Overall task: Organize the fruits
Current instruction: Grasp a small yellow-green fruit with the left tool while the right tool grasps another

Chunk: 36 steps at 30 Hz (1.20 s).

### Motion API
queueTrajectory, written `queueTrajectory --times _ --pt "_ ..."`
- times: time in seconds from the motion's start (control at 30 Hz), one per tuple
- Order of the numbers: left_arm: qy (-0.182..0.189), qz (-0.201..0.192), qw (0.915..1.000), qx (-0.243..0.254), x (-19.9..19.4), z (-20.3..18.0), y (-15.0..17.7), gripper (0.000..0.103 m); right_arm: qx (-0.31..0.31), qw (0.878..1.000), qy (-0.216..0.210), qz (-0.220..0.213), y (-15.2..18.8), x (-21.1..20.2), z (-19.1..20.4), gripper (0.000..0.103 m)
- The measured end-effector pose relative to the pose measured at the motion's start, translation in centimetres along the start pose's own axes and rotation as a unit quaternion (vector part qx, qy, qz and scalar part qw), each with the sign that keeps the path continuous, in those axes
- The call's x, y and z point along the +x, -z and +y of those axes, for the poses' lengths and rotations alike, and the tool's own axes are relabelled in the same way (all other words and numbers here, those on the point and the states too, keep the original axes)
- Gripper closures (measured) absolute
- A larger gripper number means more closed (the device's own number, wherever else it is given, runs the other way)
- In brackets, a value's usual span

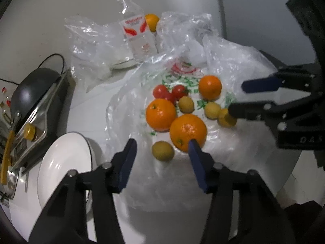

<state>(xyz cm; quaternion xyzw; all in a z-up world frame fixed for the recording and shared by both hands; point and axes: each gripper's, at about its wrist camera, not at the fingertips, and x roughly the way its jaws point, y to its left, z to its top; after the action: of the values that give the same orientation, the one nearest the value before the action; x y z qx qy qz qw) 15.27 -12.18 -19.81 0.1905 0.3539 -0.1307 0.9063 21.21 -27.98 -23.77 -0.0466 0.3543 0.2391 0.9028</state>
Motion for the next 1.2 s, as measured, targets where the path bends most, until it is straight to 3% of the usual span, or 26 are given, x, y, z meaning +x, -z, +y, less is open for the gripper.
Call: queueTrajectory --times 0.13,0.33,0.63,0.87,1.0,1.2 --pt "0.004 -0.009 0.9998 0.014 0.2 0.1 -0.2 0.054 -0.005 1.000 -0.009 0.012 0.2 0.9 0.3 0.056" --pt "0.049 0.000 0.9988 0.003 -0.1 1.0 -0.1 0.059 -0.007 1.000 -0.015 0.025 0.2 1.9 0.5 0.062" --pt "0.061 0.016 0.9980 0.004 1.2 1.0 -0.2 0.061 -0.010 0.999 -0.014 0.034 0.2 2.6 0.7 0.066" --pt "0.076 0.022 0.9967 0.015 1.2 1.2 -0.2 0.066 -0.018 0.999 -0.014 0.038 0.4 3.0 0.8 0.076" --pt "0.078 0.045 0.9957 0.022 1.9 1.4 0.1 0.066 -0.020 0.999 -0.015 0.039 0.3 3.0 0.8 0.077" --pt "0.084 0.040 0.9953 0.027 3.0 1.5 -0.4 0.067 -0.021 0.999 -0.013 0.038 0.2 3.0 0.9 0.077"
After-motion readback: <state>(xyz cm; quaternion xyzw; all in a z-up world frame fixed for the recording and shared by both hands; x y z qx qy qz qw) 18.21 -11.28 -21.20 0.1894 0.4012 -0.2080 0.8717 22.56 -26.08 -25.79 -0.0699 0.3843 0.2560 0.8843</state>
